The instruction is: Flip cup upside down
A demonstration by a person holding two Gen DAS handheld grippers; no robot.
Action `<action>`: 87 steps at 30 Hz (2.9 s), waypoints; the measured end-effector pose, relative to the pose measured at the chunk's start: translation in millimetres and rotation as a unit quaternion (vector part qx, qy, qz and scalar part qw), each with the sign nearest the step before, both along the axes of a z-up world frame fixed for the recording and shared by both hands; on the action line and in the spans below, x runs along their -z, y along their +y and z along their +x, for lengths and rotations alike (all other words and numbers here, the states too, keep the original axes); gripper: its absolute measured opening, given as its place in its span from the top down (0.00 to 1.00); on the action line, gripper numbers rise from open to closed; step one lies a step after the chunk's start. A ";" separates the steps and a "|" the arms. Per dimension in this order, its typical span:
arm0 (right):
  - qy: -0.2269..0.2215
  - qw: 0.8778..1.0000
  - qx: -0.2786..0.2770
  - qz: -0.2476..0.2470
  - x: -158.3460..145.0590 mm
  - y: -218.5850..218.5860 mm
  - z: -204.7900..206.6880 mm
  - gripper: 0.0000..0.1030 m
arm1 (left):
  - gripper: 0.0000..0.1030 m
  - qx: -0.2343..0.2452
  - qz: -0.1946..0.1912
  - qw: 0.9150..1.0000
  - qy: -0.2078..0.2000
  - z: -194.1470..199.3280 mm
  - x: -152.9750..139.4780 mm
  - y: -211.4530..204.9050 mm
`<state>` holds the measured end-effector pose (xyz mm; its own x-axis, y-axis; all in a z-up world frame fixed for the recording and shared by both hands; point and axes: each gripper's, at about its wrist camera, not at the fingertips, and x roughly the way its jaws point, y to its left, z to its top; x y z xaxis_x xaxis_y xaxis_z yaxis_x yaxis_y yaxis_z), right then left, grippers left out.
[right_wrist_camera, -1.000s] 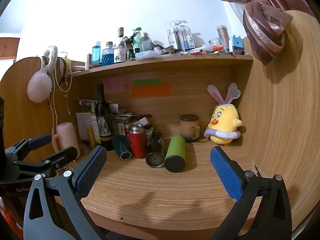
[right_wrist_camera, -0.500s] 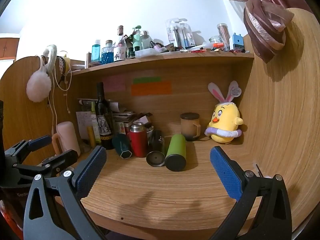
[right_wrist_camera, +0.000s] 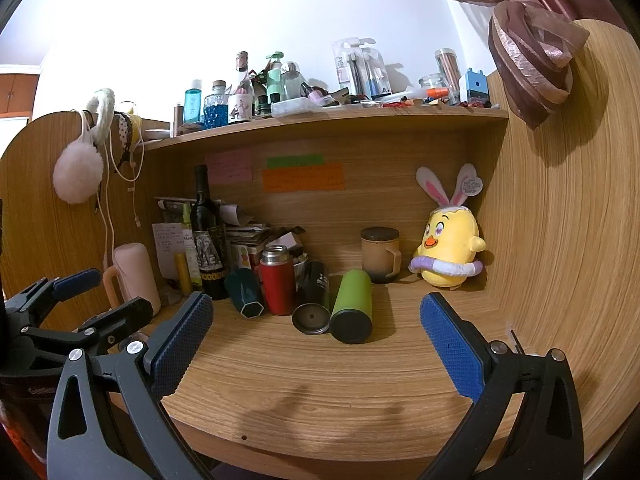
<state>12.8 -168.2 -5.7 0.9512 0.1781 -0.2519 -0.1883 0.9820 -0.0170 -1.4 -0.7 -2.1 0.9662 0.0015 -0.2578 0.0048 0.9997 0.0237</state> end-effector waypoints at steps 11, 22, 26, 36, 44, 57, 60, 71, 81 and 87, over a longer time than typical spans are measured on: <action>0.001 1.000 0.000 0.000 0.3 -0.1 0.8 0.00 | 0.00 0.000 0.000 1.000 -0.001 -1.0 -0.7 -0.8; 0.001 1.000 -0.001 -0.001 3.4 2.6 1.0 0.00 | 0.00 0.001 0.000 1.000 0.000 -2.2 -1.4 -1.6; 0.002 1.000 -0.001 0.000 3.4 3.1 1.7 0.00 | 0.00 0.001 -0.001 1.000 0.000 -2.0 -2.7 -1.2; 0.003 1.000 0.000 0.001 4.5 4.3 1.4 0.00 | 0.00 0.002 0.001 1.000 -0.004 -1.9 -5.6 -2.2; 0.003 1.000 0.000 0.000 4.7 2.8 0.9 0.00 | 0.00 0.002 0.002 1.000 -0.004 -1.4 -5.0 -3.7; 0.020 1.000 0.008 0.003 15.4 -12.5 18.9 0.00 | 0.00 0.019 0.014 0.999 0.041 27.5 7.1 -11.6; 0.030 0.999 0.018 0.007 23.4 -23.9 31.5 0.00 | 0.00 0.033 0.020 0.998 0.058 47.9 12.3 -19.1; 0.104 0.990 0.073 0.054 62.2 -102.0 89.7 0.00 | 0.00 0.077 0.043 0.985 0.149 173.4 42.5 -64.8; 0.159 0.979 0.093 0.085 98.4 -143.8 129.3 0.00 | 0.15 0.096 0.029 0.965 0.243 283.2 79.0 -108.6; 0.166 0.977 0.091 0.099 105.5 -154.2 138.2 0.00 | 0.27 0.090 0.021 0.957 0.276 306.9 96.0 -114.0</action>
<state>151.0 -322.3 -111.2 0.8430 0.0902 -0.5304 0.0265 0.9777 0.2083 305.5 -114.8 -98.0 0.6682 -0.1308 -0.7324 0.2008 0.9796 0.0082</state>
